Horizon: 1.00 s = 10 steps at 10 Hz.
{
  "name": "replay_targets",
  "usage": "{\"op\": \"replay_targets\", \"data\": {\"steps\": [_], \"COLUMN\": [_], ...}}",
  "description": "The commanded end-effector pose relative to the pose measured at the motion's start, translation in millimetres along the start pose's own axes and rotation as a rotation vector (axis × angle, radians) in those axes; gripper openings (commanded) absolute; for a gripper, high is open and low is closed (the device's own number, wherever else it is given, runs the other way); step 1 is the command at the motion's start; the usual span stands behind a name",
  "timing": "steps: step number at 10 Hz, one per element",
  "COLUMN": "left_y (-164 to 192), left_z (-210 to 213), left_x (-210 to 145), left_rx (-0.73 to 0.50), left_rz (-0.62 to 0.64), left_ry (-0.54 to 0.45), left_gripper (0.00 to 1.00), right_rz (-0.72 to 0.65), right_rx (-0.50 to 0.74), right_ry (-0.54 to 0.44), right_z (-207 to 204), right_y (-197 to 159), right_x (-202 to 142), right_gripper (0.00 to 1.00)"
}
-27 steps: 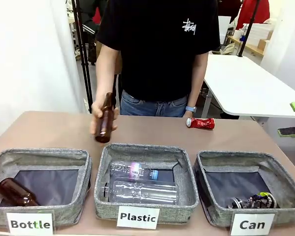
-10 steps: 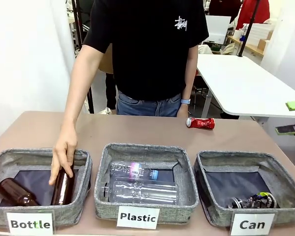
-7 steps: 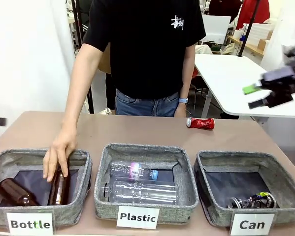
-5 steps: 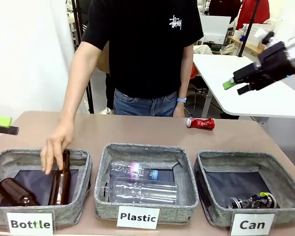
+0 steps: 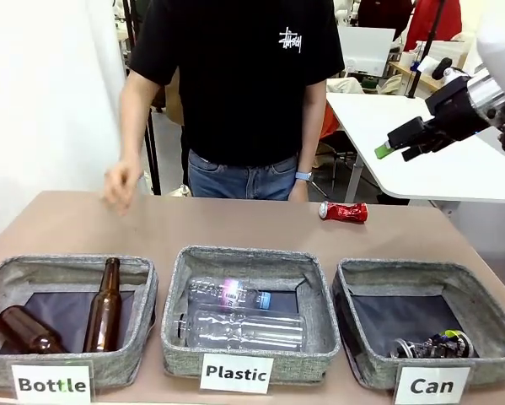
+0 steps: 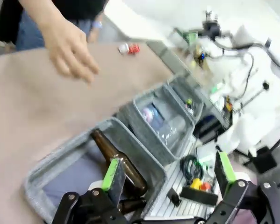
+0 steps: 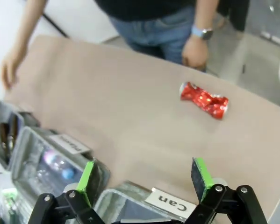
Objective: Sort the can waste into the basket.
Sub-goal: Pick up the can waste from the table and place it in the right Fabric basket.
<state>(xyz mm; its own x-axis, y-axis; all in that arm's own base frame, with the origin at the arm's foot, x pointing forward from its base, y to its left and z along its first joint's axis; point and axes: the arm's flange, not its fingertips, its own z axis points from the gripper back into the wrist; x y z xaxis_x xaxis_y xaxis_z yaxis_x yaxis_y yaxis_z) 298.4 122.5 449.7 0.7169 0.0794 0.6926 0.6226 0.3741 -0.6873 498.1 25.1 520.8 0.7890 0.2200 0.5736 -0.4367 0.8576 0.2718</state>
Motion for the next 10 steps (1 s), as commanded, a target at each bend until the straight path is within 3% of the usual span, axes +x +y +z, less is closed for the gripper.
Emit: {"op": "replay_targets", "data": {"steps": [1, 3, 5, 7, 9, 10], "left_y": [-8, -16, -17, -3, 5, 10], "left_z": [15, -16, -61, -96, -113, -119], "left_x": [-5, -4, -20, -31, -46, -51], "left_rx": [0.028, -0.021, 0.002, 0.044, 0.048, 0.087], "left_rz": [-0.005, 0.000, -0.002, -0.003, 0.029, 0.054], "left_ry": [-0.066, 0.009, 0.146, 0.248, 0.250, 0.212], "left_gripper": [1.00, 1.00, 1.00, 1.00, 1.00, 1.00], "right_rz": [0.000, 0.103, 0.224, 0.356, 0.535, 0.575], "right_rx": [-0.100, -0.092, -0.105, -0.108, -0.131, -0.156], "right_ry": [0.035, 0.103, 0.196, 0.220, 0.226, 0.171], "right_z": [-10, -42, -73, -108, -146, -160], "right_y": [-19, -18, -17, -32, -42, -44], "right_x": [-6, 11, 23, 37, 44, 50], "right_gripper": [1.00, 1.00, 1.00, 1.00, 1.00, 1.00]}}
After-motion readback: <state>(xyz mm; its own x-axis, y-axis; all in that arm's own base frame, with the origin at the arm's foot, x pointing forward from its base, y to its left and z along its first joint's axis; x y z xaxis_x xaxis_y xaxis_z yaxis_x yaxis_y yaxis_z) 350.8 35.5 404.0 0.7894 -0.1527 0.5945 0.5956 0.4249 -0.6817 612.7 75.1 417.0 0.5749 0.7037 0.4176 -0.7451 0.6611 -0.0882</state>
